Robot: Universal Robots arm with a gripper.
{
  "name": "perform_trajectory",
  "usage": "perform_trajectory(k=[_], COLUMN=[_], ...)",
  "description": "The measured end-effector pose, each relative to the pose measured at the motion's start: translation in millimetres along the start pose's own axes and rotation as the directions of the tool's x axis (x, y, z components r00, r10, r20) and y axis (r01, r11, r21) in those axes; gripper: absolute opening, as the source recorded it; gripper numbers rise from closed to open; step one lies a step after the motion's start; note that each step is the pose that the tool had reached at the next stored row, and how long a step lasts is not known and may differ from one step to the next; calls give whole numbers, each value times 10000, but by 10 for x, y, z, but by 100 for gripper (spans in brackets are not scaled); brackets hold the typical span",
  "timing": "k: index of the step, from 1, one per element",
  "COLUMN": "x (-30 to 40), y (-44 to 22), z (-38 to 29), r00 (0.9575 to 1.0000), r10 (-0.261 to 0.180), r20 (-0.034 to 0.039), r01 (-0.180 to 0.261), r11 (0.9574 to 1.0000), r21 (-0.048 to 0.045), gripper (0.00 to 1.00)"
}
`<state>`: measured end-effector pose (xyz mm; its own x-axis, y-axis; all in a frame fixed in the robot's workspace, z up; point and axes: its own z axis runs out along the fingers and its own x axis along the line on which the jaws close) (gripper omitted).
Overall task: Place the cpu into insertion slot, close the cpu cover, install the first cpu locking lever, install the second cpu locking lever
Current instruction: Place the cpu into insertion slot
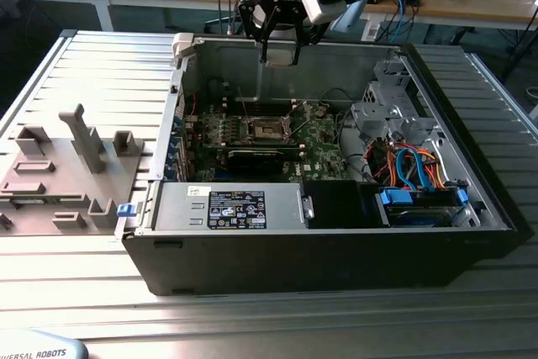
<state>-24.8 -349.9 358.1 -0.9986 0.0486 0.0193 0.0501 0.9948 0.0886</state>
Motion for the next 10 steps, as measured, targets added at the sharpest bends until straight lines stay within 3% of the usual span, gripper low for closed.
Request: perform_trajectory(k=[10], x=[0], y=[0], z=[1], r00=[9997], r10=[230], r20=[21], r01=[-230], r11=[9997], r21=[6], gripper=[54])
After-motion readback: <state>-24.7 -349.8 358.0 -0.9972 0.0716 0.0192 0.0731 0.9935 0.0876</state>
